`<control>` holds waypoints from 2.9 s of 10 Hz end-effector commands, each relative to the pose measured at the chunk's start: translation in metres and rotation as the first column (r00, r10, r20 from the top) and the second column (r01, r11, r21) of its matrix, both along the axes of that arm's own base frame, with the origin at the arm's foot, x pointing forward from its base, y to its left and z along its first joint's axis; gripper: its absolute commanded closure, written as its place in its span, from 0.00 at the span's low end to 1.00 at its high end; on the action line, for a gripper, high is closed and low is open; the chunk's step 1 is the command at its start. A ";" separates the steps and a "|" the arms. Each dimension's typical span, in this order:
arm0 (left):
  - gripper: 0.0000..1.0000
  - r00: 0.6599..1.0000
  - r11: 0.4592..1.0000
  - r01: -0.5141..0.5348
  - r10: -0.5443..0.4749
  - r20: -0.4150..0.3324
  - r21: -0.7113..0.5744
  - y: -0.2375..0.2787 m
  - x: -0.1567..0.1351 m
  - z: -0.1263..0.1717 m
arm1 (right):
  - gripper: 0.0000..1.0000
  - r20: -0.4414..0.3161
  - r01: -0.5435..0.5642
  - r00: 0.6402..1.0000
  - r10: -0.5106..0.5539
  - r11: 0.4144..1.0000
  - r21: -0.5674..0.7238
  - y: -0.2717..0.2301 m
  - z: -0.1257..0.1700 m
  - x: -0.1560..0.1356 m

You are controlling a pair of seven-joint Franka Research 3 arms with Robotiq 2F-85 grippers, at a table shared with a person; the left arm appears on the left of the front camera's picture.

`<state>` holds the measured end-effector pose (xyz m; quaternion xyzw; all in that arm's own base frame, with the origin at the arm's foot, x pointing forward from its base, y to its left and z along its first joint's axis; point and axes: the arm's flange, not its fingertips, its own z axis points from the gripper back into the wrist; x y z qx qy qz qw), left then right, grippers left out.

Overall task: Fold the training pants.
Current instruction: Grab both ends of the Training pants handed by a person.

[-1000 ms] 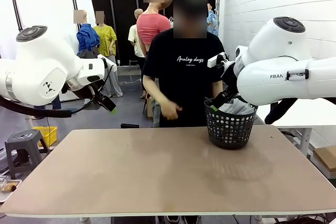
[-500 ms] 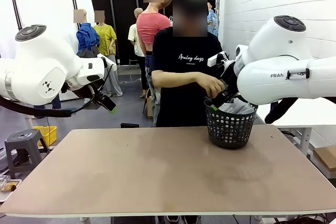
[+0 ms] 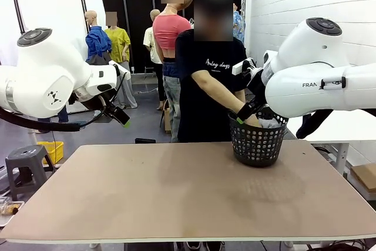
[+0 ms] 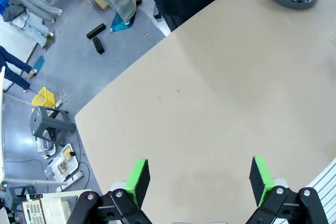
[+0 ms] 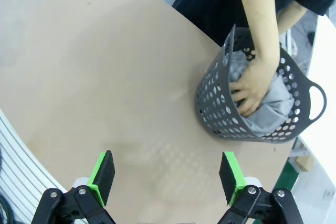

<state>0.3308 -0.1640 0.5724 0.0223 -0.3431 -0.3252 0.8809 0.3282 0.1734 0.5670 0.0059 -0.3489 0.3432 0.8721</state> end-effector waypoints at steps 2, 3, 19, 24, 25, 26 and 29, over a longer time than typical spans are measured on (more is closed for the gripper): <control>0.00 1.000 1.000 -0.002 0.002 0.006 0.001 0.000 0.000 0.002 | 0.00 -0.006 -0.003 1.000 0.003 1.000 -0.003 0.001 -0.001 0.001; 0.00 1.000 1.000 -0.002 0.002 0.006 0.001 0.000 0.000 0.002 | 0.00 -0.006 -0.003 1.000 0.003 1.000 -0.003 0.001 -0.001 0.001; 0.00 1.000 1.000 -0.002 0.002 0.006 0.001 0.000 0.000 0.002 | 0.00 -0.006 -0.003 1.000 0.003 1.000 -0.003 0.001 -0.001 0.001; 0.00 1.000 1.000 -0.002 0.002 0.006 0.001 0.000 0.000 0.002 | 0.00 -0.006 -0.003 1.000 0.003 1.000 -0.003 0.001 -0.001 0.001; 0.00 1.000 1.000 -0.002 0.002 0.006 0.001 0.000 0.000 0.002 | 0.00 -0.006 -0.003 1.000 0.003 1.000 -0.003 0.001 -0.001 0.001; 0.00 1.000 1.000 -0.002 0.002 0.006 0.001 0.000 0.000 0.002 | 0.00 -0.006 -0.003 1.000 0.003 1.000 -0.003 0.001 -0.001 0.001; 0.00 1.000 1.000 -0.002 0.002 0.006 0.001 0.000 0.000 0.002 | 0.00 -0.006 -0.003 1.000 0.003 1.000 -0.003 0.001 -0.001 0.001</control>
